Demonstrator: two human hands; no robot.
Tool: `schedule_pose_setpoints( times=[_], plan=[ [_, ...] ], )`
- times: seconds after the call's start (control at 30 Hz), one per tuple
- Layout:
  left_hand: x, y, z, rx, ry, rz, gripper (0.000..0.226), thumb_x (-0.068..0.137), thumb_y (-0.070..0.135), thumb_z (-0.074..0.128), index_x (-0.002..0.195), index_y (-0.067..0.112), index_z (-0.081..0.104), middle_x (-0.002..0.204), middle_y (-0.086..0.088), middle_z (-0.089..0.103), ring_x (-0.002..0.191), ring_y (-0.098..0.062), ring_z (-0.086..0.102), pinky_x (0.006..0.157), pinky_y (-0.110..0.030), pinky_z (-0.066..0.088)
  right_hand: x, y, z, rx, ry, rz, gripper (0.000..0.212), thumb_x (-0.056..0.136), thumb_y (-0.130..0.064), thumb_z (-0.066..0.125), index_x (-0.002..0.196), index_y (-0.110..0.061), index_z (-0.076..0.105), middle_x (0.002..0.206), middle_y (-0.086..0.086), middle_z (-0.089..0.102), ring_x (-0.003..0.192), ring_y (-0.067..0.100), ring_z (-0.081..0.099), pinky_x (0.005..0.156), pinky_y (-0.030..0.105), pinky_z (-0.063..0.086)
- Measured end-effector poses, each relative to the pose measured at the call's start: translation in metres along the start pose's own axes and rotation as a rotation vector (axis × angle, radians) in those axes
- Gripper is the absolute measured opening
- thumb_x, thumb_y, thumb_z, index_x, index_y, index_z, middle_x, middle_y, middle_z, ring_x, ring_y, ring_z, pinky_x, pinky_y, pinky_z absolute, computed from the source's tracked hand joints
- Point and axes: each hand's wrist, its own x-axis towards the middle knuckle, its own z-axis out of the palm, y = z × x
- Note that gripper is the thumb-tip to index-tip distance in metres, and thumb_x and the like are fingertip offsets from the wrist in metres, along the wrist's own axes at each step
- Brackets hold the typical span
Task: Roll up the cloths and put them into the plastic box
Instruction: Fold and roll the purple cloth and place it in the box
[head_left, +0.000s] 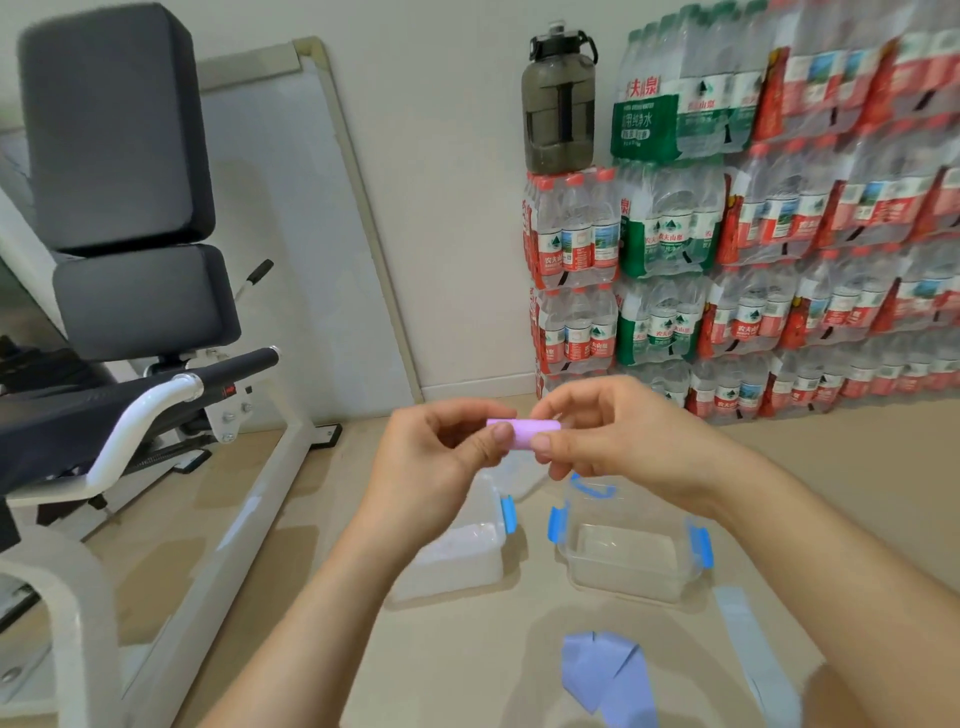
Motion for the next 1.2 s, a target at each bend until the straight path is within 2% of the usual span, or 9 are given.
schedule_pose_setpoints(
  times=[0.17, 0.33, 0.47, 0.53, 0.63, 0.8, 0.9, 1.07, 1.2],
  plan=[
    [-0.014, 0.04, 0.022, -0.079, -0.095, 0.091, 0.019, 0.084, 0.005, 0.067, 0.093, 0.022, 0.066, 0.064, 0.004, 0.072, 0.063, -0.01, 0.066, 0.068, -0.023, 0.055, -0.038, -0.024, -0.025, 0.06, 0.17, -0.065, 0.018, 0.077, -0.013, 0.076, 0.094, -0.007, 0.072, 0.086, 0.016, 0.073, 0.074, 0.023, 0.065, 0.073, 0.039, 0.047],
    [-0.035, 0.075, 0.043, -0.135, -0.333, 0.154, 0.047, 0.092, 0.003, 0.056, 0.128, 0.032, 0.047, 0.078, -0.009, 0.074, 0.075, -0.02, 0.072, 0.067, -0.022, 0.054, -0.076, -0.041, -0.029, 0.269, 0.257, -0.08, 0.022, 0.08, -0.015, 0.072, 0.097, -0.001, 0.072, 0.085, 0.017, 0.068, 0.071, 0.017, 0.057, 0.066, 0.022, 0.045],
    [-0.046, 0.086, 0.049, 0.02, -0.461, 0.198, 0.045, 0.094, 0.004, 0.054, 0.126, 0.034, 0.05, 0.093, -0.007, 0.072, 0.082, -0.012, 0.067, 0.071, -0.014, 0.05, -0.101, -0.045, -0.03, 0.197, 0.245, -0.062, 0.018, 0.073, -0.026, 0.078, 0.087, -0.014, 0.076, 0.081, 0.014, 0.071, 0.078, 0.029, 0.059, 0.075, 0.037, 0.039],
    [-0.045, 0.087, 0.05, 0.212, -0.456, 0.298, 0.04, 0.091, 0.01, 0.06, 0.122, 0.034, 0.055, 0.098, 0.003, 0.071, 0.09, -0.008, 0.066, 0.075, -0.013, 0.049, -0.108, -0.042, -0.032, 0.198, 0.247, -0.028, 0.005, 0.074, -0.022, 0.077, 0.075, -0.017, 0.075, 0.078, 0.01, 0.072, 0.081, 0.027, 0.064, 0.08, 0.039, 0.046],
    [-0.039, 0.083, 0.052, 0.326, -0.411, 0.356, 0.032, 0.08, 0.013, 0.072, 0.107, 0.029, 0.067, 0.087, 0.01, 0.068, 0.081, -0.005, 0.062, 0.073, -0.016, 0.05, -0.11, -0.033, -0.033, 0.203, 0.214, 0.02, 0.006, 0.078, -0.014, 0.074, 0.073, -0.013, 0.073, 0.075, 0.007, 0.072, 0.08, 0.02, 0.069, 0.084, 0.036, 0.057],
    [-0.01, 0.051, 0.056, 0.224, -0.479, 0.216, 0.02, 0.074, 0.008, 0.077, 0.09, 0.019, 0.073, 0.08, -0.001, 0.075, 0.077, -0.016, 0.07, 0.076, -0.032, 0.058, -0.082, -0.008, -0.038, 0.185, 0.143, 0.171, 0.009, 0.079, -0.017, 0.074, 0.084, -0.01, 0.071, 0.063, 0.003, 0.069, 0.071, 0.015, 0.067, 0.077, 0.03, 0.055],
    [0.02, 0.007, 0.061, 0.121, -0.512, 0.094, 0.015, 0.079, 0.003, 0.072, 0.09, 0.014, 0.075, 0.083, -0.002, 0.077, 0.08, -0.013, 0.072, 0.076, -0.025, 0.057, -0.042, 0.027, -0.044, 0.219, 0.095, 0.262, 0.011, 0.08, -0.016, 0.074, 0.087, -0.008, 0.073, 0.069, 0.003, 0.069, 0.072, 0.011, 0.066, 0.068, 0.024, 0.055],
    [0.072, -0.098, 0.081, 0.112, -0.393, -0.137, 0.013, 0.075, 0.001, 0.075, 0.08, 0.012, 0.075, 0.071, -0.001, 0.073, 0.062, -0.005, 0.066, 0.059, -0.016, 0.049, 0.041, 0.111, -0.047, 0.314, 0.04, 0.472, 0.019, 0.078, -0.009, 0.075, 0.095, -0.006, 0.069, 0.075, 0.006, 0.067, 0.074, 0.017, 0.067, 0.062, 0.021, 0.055],
    [0.116, -0.203, 0.109, 0.128, -0.306, -0.318, 0.014, 0.071, 0.003, 0.077, 0.077, 0.013, 0.07, 0.068, -0.007, 0.071, 0.059, -0.014, 0.061, 0.06, -0.024, 0.049, 0.114, 0.196, -0.053, 0.319, 0.126, 0.558, 0.023, 0.076, 0.001, 0.074, 0.099, 0.002, 0.068, 0.087, 0.012, 0.066, 0.076, 0.019, 0.064, 0.062, 0.017, 0.055]
  ],
)
